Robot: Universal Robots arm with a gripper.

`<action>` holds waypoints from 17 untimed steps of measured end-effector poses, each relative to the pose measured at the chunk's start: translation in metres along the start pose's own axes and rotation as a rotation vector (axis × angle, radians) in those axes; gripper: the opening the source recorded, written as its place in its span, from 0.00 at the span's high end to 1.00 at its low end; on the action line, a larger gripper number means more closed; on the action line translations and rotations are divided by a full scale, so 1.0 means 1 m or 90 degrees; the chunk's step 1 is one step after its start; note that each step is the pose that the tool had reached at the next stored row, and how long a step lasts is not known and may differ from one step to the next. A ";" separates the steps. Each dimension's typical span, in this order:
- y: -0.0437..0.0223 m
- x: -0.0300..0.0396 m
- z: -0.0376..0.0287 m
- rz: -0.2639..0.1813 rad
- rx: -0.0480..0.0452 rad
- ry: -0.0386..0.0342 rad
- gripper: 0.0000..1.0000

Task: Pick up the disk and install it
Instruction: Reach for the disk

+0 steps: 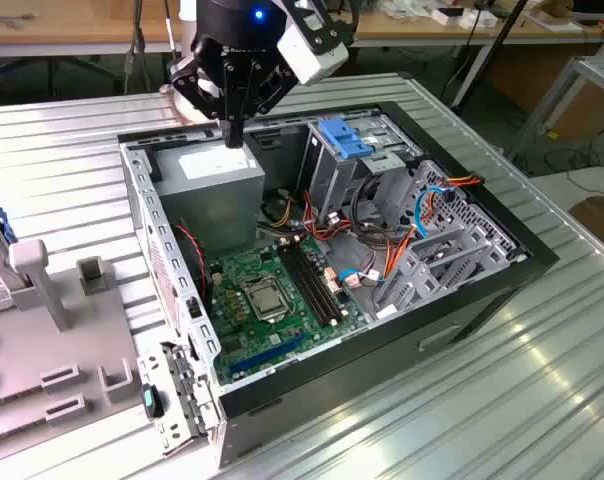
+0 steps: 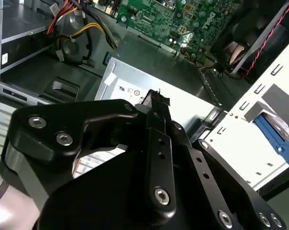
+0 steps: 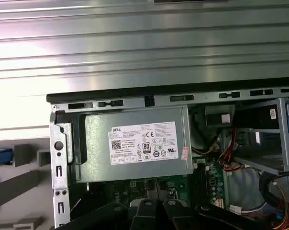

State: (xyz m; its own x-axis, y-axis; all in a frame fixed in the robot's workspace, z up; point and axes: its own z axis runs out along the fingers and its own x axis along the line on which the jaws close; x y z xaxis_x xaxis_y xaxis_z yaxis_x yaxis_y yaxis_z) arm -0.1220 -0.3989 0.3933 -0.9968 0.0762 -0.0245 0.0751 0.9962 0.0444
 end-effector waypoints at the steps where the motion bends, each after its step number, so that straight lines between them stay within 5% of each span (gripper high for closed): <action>1: 0.0000 0.0003 0.0000 0.000 0.0000 0.0000 0.89; 6: -0.0003 0.0043 -0.0001 0.000 0.0000 0.0000 0.89; 9: -0.0013 0.0172 -0.0005 0.000 0.0001 0.0001 0.89; 12: 0.0010 0.0419 -0.0009 0.000 0.0000 0.0000 0.89; 17: 0.0033 0.0668 -0.0014 0.000 0.0000 0.0000 0.89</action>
State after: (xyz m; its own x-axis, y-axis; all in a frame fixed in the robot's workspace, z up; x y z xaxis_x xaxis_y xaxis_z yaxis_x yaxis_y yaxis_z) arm -0.1884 -0.3906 0.3932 -0.9968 0.0761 -0.0245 0.0750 0.9962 0.0444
